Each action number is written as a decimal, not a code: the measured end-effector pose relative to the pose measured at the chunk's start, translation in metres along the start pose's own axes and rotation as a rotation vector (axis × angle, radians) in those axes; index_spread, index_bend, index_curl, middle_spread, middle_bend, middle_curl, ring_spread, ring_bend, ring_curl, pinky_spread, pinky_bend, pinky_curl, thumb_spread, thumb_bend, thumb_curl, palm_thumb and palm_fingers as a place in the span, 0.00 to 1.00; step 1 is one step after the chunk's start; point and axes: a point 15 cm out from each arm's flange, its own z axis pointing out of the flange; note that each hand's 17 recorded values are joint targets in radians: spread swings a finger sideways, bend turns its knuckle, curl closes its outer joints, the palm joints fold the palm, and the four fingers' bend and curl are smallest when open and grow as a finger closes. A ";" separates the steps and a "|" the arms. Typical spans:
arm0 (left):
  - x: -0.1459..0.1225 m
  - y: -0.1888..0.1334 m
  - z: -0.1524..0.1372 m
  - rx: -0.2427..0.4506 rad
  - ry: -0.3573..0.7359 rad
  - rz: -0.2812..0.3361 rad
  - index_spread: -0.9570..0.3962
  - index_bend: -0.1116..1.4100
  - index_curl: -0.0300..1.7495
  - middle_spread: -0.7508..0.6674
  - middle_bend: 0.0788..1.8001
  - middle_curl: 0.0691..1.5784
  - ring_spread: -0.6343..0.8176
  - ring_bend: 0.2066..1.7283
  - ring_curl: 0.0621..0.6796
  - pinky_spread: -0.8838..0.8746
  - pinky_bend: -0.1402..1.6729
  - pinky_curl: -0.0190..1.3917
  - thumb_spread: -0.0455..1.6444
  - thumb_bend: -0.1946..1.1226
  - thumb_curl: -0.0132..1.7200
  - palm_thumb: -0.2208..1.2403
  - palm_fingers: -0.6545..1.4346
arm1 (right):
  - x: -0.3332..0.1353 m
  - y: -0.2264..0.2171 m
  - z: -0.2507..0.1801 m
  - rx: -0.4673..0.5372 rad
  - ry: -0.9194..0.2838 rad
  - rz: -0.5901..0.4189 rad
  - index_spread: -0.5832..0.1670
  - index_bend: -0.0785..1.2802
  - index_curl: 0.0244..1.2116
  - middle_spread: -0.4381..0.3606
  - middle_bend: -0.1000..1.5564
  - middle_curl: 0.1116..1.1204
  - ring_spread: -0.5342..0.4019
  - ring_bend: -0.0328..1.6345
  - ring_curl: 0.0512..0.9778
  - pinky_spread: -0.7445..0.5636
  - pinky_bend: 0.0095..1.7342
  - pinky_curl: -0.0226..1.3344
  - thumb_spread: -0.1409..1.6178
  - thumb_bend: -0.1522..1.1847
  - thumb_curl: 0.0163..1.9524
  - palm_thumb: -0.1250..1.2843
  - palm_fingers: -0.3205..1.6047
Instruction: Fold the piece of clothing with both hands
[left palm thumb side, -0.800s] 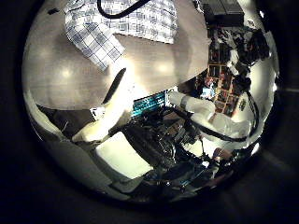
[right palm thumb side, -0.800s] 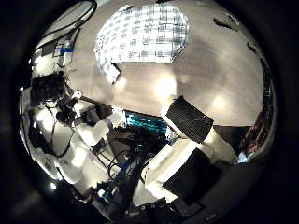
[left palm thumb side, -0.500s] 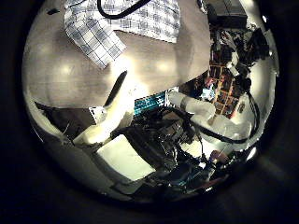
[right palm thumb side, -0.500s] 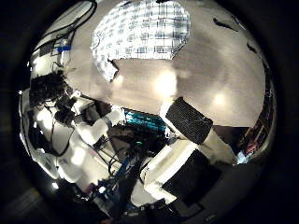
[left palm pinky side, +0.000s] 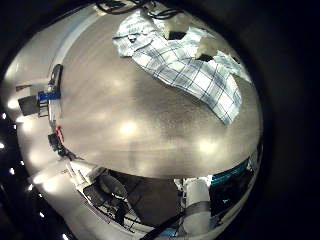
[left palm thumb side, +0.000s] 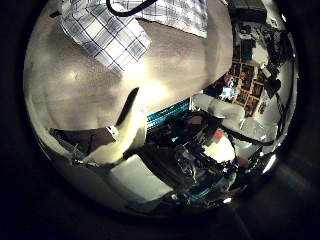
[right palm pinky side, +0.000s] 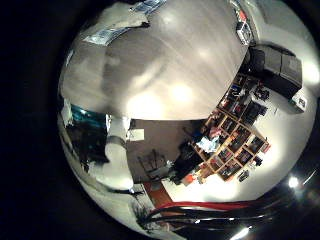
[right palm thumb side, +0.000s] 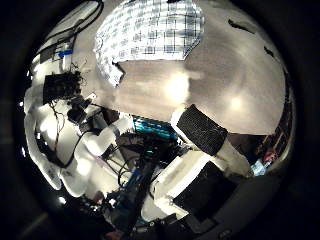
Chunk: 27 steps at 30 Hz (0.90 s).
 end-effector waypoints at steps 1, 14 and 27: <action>0.000 -0.003 0.004 0.003 0.000 0.000 0.65 0.17 0.27 0.63 0.05 0.19 0.56 0.33 0.21 0.62 0.27 0.32 0.71 0.12 0.19 0.37 0.40 | 0.000 -0.001 0.001 -0.003 -0.001 0.001 0.21 0.18 0.24 0.42 0.31 0.27 0.42 0.53 0.15 0.67 0.48 0.02 0.84 0.11 0.17 0.50 0.36; 0.007 -0.048 0.056 0.025 -0.006 0.007 0.72 0.16 0.20 0.74 0.07 0.18 0.69 0.34 0.23 0.67 0.33 0.32 0.60 0.12 0.19 0.30 0.32 | 0.001 -0.009 0.010 -0.035 -0.004 -0.003 0.23 0.19 0.25 0.42 0.31 0.27 0.42 0.53 0.15 0.67 0.48 0.01 0.85 0.11 0.16 0.49 0.35; 0.016 -0.060 0.061 -0.009 -0.067 -0.021 0.62 0.23 0.24 0.46 0.37 0.31 0.31 0.50 0.34 0.44 0.35 0.32 0.63 0.19 0.21 0.47 0.74 | 0.000 -0.008 0.013 -0.039 -0.006 -0.011 0.23 0.19 0.25 0.41 0.31 0.27 0.42 0.52 0.16 0.67 0.47 0.02 0.85 0.11 0.16 0.49 0.35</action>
